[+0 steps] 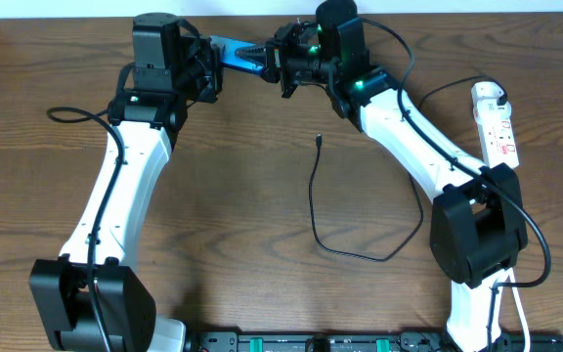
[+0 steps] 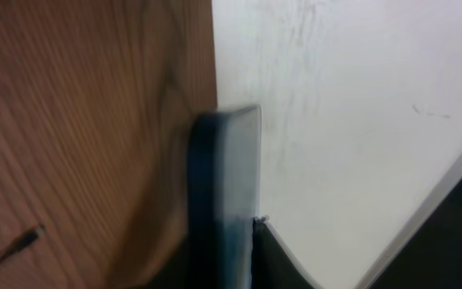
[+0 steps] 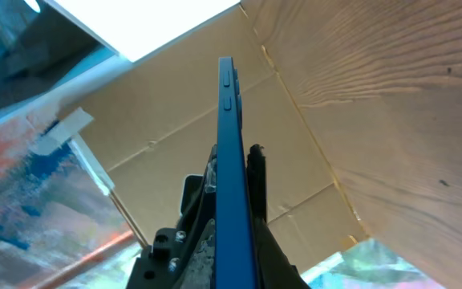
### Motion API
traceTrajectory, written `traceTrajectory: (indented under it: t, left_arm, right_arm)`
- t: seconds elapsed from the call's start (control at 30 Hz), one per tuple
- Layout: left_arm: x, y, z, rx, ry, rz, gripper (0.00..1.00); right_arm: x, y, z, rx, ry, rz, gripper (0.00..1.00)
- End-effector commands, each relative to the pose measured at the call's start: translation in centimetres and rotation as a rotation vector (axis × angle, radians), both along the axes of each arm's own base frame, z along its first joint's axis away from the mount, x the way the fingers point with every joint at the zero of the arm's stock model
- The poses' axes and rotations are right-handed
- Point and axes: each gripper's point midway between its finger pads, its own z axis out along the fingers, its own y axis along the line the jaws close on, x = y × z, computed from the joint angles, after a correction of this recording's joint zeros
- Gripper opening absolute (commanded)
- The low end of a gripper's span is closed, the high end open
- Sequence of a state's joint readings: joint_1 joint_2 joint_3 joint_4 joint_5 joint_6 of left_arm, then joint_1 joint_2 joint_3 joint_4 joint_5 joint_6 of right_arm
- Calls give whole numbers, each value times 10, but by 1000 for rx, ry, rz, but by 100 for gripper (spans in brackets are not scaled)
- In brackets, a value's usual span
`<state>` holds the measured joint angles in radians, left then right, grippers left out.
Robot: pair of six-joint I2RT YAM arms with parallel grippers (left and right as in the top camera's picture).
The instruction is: Plug charger to phone and switch on socket
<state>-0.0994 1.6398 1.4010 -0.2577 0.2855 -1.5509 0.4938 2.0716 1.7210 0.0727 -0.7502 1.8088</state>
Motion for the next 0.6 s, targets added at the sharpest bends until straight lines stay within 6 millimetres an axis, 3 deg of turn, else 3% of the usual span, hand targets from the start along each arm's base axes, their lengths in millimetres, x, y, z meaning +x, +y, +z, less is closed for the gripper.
traceTrajectory:
  t: [0.0, 0.3, 0.57]
  left_arm:
    - [1, 3, 11, 3, -34, 7, 10]
    - [4, 2, 17, -6, -57, 6, 7]
    - [5, 2, 17, 19, -71, -12, 7]
  right_arm:
    - [-14, 8, 16, 40, -15, 77, 1]
    - [-18, 11, 21, 55, -31, 105, 4]
    - [-17, 9, 21, 35, -110, 116, 49]
